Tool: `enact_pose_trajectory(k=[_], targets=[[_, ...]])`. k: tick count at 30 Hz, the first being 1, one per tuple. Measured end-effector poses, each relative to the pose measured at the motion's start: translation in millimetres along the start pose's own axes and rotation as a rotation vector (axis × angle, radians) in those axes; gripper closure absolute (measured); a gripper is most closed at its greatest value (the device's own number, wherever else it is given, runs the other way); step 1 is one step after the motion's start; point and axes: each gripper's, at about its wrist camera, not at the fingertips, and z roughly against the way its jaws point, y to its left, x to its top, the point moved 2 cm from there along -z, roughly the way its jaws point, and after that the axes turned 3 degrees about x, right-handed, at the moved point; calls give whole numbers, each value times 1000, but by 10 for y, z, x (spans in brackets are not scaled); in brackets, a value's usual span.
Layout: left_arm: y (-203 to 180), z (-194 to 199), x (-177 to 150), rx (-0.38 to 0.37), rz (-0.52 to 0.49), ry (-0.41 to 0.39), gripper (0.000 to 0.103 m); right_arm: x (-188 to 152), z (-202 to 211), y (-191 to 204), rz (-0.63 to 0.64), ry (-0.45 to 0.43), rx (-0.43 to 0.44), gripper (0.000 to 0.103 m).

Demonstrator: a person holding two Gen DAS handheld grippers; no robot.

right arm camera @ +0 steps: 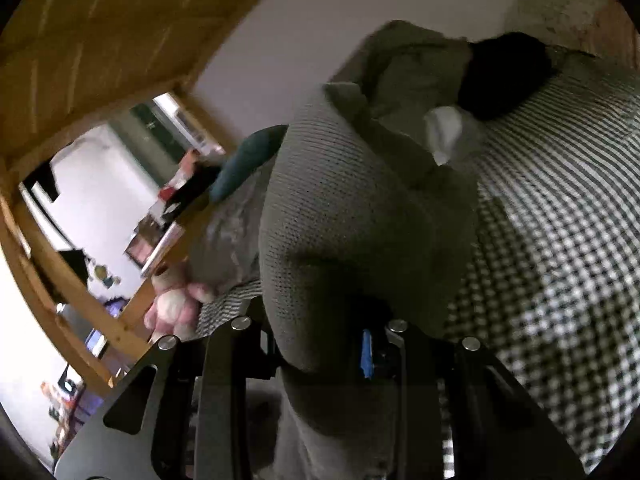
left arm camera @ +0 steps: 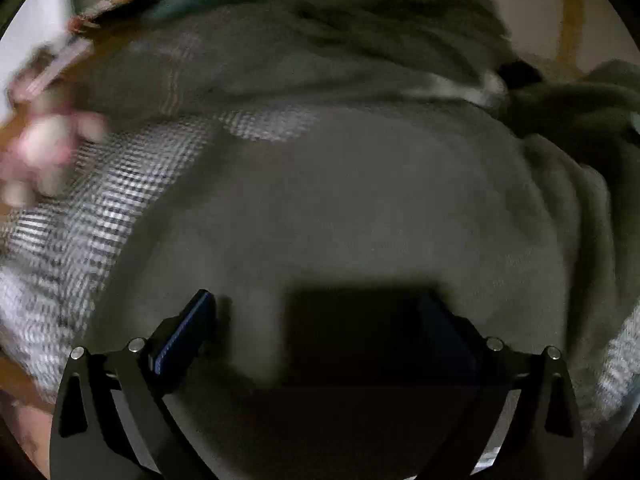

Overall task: Fold large clothes
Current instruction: 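Grasp the hoodie's folded edge with the right tool and lift it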

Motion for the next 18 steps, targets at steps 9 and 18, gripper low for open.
enact_pose_trajectory(k=[9,18], targets=[[538,-519,-126,-120,115,108,4,-214,-367,638,161,45,66,73],[897,-276,9,-117,174,77,4,-889,-908,1352,395,183,111,74]])
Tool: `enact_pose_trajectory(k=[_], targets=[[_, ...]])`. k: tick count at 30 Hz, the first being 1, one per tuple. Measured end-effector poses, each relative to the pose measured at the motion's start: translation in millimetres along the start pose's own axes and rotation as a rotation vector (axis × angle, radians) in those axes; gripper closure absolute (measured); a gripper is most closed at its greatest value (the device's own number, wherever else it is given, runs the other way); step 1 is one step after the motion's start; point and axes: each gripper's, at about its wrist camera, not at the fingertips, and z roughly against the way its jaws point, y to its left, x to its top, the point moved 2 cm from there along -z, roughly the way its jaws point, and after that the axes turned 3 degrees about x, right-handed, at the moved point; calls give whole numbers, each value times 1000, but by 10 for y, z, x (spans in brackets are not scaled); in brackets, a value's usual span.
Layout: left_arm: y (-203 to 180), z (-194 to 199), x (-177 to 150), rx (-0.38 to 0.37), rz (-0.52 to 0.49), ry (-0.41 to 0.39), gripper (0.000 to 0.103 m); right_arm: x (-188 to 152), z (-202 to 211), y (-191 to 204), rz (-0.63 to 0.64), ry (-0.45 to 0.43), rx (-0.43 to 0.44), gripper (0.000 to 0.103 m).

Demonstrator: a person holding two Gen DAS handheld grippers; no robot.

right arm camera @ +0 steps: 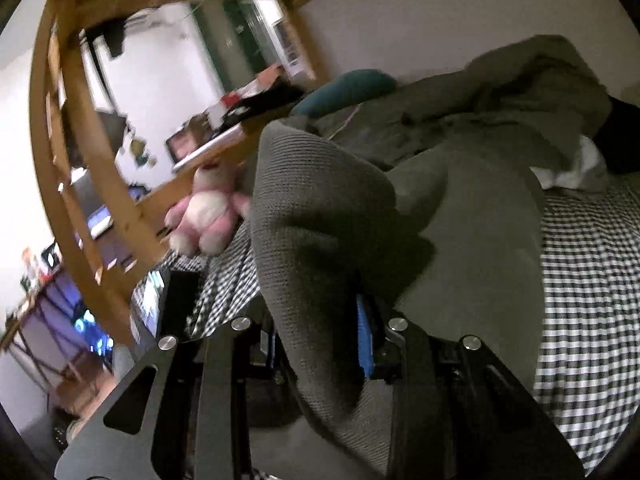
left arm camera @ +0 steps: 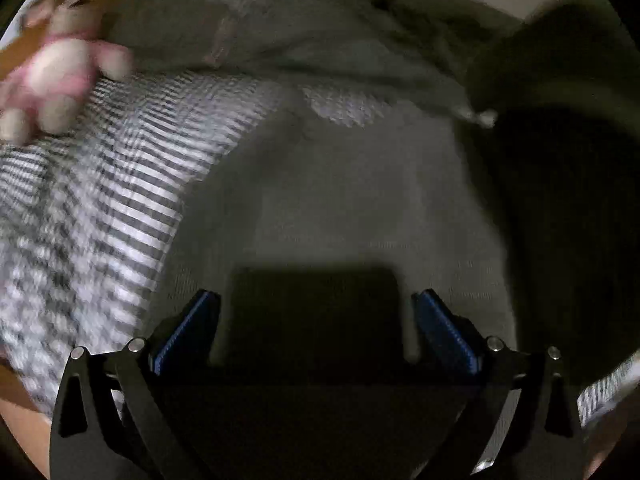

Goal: Fold large clothes

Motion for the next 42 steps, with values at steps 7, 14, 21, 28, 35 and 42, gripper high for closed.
enact_pose_trajectory(k=[7,14,21,28,35,42], targets=[[438,-361,-98,-87,-8,201,4,1,-103,297,88,-7,14,73],[618,-424,-92,-216,94,183,4,-158,-340,888,271,38,75,73],[1394,-231,69,-193,347,118,4,-564,-606,1250,387,143,149,74],[1482,535,487,-25,269,-88,5,-965,-963,1305,495,285,87,73],[-296,389,1358,-227,-298,12,5,-1130,-991,1399,573,302,57,71],[-747,-658,1464,-178,-339,274,4,-1104,-991,1420,598,320,42,59]])
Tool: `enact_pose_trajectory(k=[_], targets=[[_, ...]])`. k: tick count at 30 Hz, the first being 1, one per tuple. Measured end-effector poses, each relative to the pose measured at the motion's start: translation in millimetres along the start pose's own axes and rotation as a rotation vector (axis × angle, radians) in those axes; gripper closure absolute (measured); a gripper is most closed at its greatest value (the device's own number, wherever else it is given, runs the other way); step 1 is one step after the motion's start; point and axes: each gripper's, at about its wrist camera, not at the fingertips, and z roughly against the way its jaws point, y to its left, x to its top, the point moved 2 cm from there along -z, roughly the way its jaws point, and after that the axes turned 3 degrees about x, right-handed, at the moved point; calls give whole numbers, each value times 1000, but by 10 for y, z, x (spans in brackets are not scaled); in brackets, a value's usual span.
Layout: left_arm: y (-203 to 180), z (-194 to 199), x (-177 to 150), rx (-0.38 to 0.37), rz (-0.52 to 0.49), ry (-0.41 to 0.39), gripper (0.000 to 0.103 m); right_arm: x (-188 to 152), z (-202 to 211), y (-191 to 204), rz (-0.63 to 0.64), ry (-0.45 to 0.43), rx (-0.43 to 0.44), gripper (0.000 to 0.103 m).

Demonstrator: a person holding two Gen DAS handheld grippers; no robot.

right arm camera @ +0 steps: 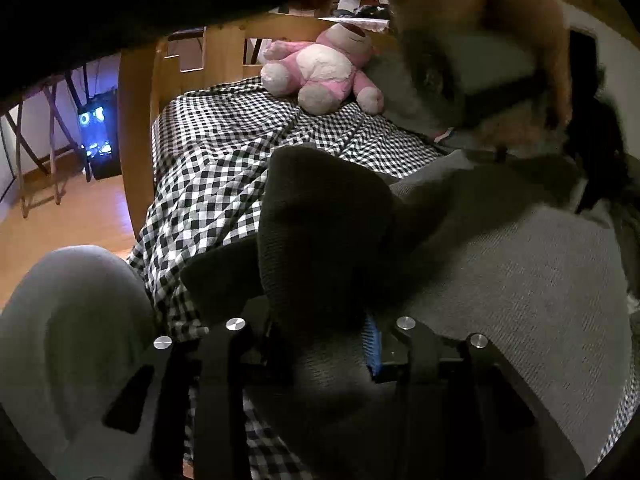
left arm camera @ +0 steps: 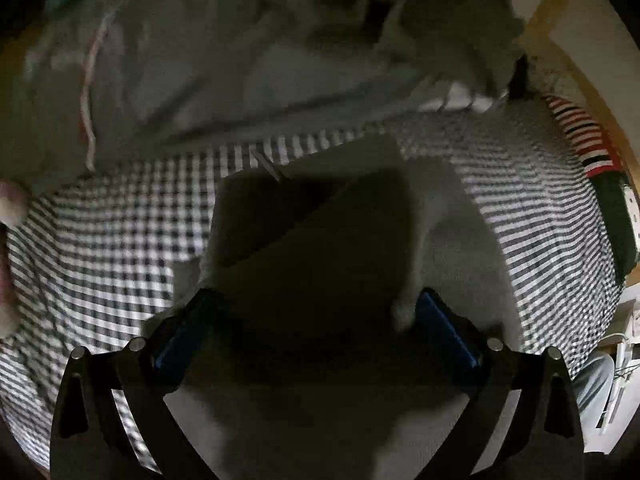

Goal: Fold large clothes

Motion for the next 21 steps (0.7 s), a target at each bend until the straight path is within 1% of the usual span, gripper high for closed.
enact_pose_trajectory(k=[1,2,3,4,6,8,9,12,13,14,15,16,17,18,20,21], targets=[[21,-92,-64,-19,12,-13,4,5,17,14,7,0,3,39],[-11,-114,-145,-31,24,-31,4,11,57,54,29,-3,22,26],[-5,-137,-151,-40,30,-52,4,1,163,153,79,-11,58,8],[18,-140,-196,-52,41,-87,4,-21,287,237,118,-24,59,7],[225,-200,-261,-74,58,-121,4,-69,558,302,151,-47,44,7],[249,-188,-298,-79,61,-153,4,-84,893,193,111,-60,45,6],[258,-180,-315,-76,62,-166,4,-75,972,118,85,-57,30,6],[225,-191,-322,-60,63,-205,4,30,1206,-506,-156,-21,-85,5],[227,-193,-329,-57,65,-218,4,52,1267,-798,-288,-24,-116,5],[225,-180,-364,-53,68,-235,4,53,1265,-1061,-402,-4,-156,4],[211,-171,-362,-51,70,-251,4,40,1205,-1225,-459,34,-184,4],[222,-155,-377,-49,72,-263,4,5,1047,-1364,-491,110,-200,4],[232,-134,-401,-50,77,-274,4,-65,821,-1442,-501,204,-177,4],[259,-117,-417,-48,75,-283,4,-174,600,-1478,-528,265,-101,2],[277,-57,-471,-42,85,-285,4,-281,461,-1454,-486,280,-121,2],[281,4,-504,-43,98,-287,4,-312,469,-1430,-480,275,-122,2]])
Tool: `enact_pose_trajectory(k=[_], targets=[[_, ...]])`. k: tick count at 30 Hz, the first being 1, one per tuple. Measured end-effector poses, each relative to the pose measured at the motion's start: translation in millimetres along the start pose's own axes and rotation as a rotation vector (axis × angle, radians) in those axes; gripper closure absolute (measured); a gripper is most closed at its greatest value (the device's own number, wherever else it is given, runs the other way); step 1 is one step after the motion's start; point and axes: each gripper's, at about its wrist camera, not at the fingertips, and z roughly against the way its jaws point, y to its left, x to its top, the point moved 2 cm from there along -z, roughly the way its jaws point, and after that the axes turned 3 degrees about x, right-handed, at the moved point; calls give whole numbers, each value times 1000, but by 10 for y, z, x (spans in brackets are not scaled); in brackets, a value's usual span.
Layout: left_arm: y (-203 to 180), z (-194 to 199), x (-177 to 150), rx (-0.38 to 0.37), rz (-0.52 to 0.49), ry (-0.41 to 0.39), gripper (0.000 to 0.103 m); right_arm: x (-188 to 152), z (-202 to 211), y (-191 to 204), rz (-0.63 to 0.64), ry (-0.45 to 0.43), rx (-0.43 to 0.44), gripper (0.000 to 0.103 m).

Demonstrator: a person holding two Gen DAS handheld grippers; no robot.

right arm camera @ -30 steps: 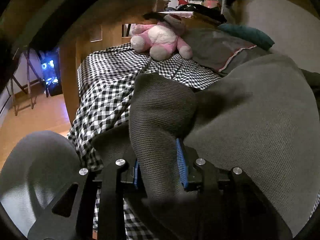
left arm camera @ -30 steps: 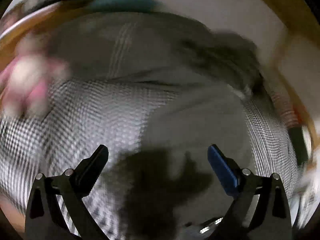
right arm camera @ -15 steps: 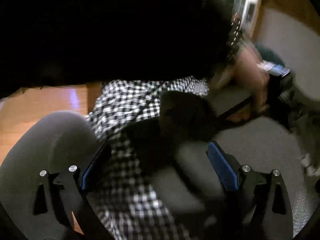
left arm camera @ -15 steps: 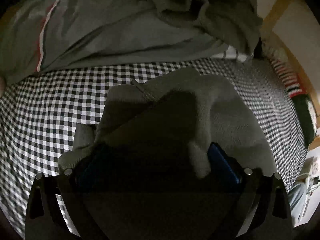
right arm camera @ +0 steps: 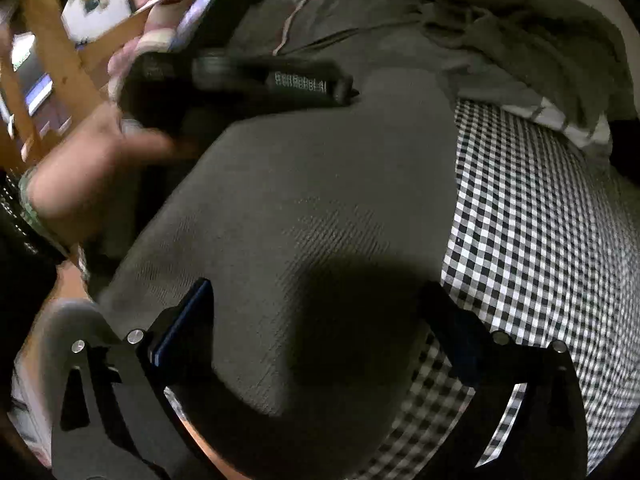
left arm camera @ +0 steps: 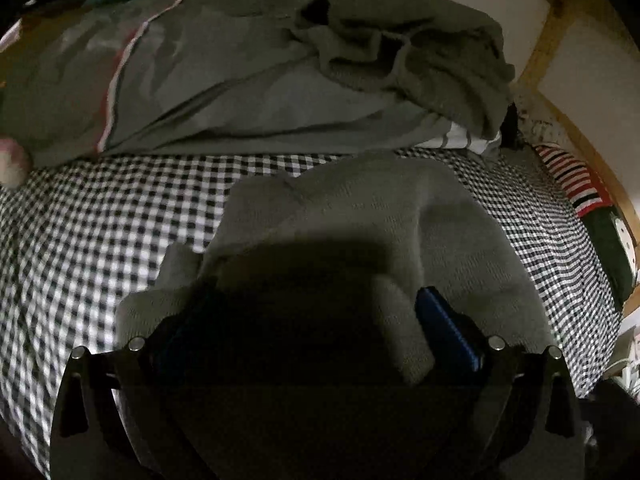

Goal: Fold large clothes

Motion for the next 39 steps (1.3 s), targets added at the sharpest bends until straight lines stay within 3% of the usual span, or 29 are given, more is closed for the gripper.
enact_pose_trajectory(k=[2,5,7,11,17,20,24,26,28,31,33,37,39], targets=[[-11,276,-89,14,11,-17,4,-86,28,31,11,-1,-10,2],[-99,644,-373,119,-26,-19,4,-112,11,43,6,-9,1,2],[-35,801,-634,205,7,-36,4,-111,14,24,7,-2,13,2],[295,868,-1000,128,180,-9,4,-203,35,66,25,3,24,2],[509,758,-1236,18,276,-13,4,-371,57,85,43,17,49,2],[540,772,-1291,11,286,-19,4,-454,104,59,31,45,88,3],[526,826,-1420,23,277,-36,4,-636,95,-95,-47,99,228,3],[516,850,-1468,38,274,-39,4,-669,134,-113,-57,113,256,3],[510,881,-1507,51,268,-41,4,-633,322,-73,-27,86,248,3],[510,892,-1534,69,264,-37,4,-347,714,-105,-24,-71,186,3],[471,943,-1584,97,248,-40,4,-32,723,-185,-69,-138,98,3],[402,1127,-1667,147,208,-23,4,275,63,-136,-62,6,83,3],[349,1253,-1765,217,152,26,4,225,17,-162,-98,-13,102,3]])
